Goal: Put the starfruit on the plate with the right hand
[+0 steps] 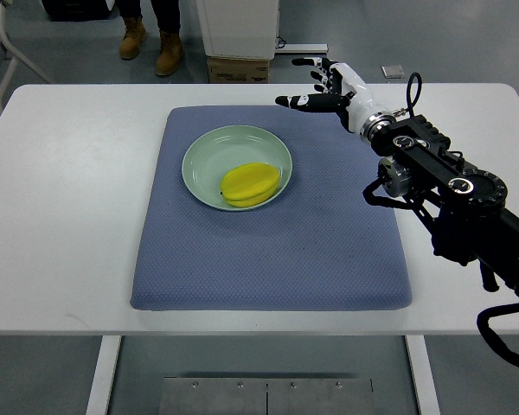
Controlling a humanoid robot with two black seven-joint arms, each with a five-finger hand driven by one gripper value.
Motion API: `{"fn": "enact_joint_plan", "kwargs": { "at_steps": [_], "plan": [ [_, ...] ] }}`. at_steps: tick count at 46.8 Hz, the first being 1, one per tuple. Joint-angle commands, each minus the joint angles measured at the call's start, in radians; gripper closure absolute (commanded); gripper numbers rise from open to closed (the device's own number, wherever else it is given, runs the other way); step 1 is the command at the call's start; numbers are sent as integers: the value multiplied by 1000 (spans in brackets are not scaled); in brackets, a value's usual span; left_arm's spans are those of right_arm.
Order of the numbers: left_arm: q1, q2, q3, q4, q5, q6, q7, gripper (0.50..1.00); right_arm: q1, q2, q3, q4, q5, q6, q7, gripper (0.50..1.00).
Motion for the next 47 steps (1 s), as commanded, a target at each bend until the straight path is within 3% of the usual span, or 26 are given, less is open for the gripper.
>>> {"fn": "enact_joint_plan", "kwargs": {
  "at_steps": [1, 23, 47],
  "plan": [
    [0, 0, -1, 0, 0, 0, 0, 500, -14, 0, 29, -2, 27, -14, -5, 500],
    [0, 0, 1, 0, 0, 0, 0, 500, -112, 0, 204, 4, 36, -25, -16, 500],
    [0, 0, -1, 0, 0, 0, 0, 500, -146, 0, 215, 17, 51, -25, -11, 500]
  ]
}}
